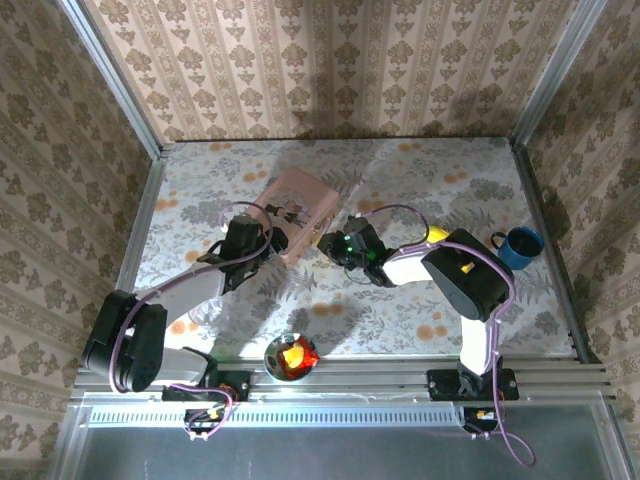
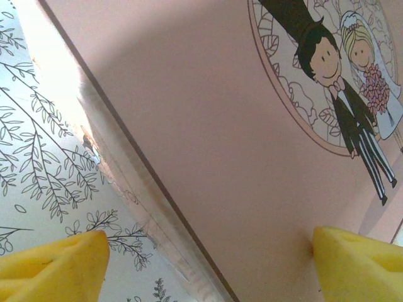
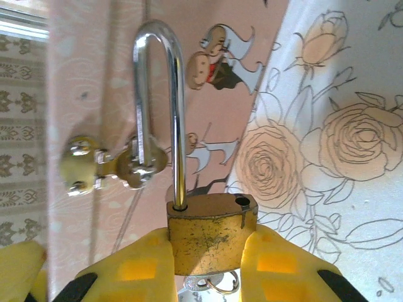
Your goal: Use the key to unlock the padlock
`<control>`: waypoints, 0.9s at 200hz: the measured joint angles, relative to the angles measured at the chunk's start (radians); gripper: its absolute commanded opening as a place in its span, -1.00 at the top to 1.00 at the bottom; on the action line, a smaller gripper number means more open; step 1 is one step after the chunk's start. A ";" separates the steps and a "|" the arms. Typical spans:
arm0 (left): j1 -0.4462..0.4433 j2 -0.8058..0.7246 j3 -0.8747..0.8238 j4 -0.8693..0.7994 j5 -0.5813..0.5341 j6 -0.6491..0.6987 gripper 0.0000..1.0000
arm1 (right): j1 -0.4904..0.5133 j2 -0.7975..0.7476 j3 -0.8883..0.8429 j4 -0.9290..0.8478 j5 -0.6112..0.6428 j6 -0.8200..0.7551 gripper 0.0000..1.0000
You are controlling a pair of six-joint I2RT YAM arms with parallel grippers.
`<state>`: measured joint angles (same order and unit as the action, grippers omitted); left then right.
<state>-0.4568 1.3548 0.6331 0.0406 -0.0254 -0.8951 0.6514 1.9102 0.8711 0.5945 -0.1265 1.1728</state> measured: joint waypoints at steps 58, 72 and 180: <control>0.023 -0.002 -0.002 0.005 0.031 0.002 -0.51 | -0.008 -0.012 0.005 -0.010 -0.002 -0.019 1.00; 0.032 -0.009 -0.007 0.005 0.031 0.002 -0.50 | -0.013 -0.012 0.013 -0.022 -0.004 -0.026 1.00; 0.138 -0.051 -0.027 -0.039 0.028 0.012 -0.66 | -0.046 -0.135 -0.019 -0.191 0.046 -0.131 1.00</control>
<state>-0.3187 1.3037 0.6060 0.0017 0.0029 -0.8829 0.6052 1.7748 0.8524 0.4034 -0.0807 1.0420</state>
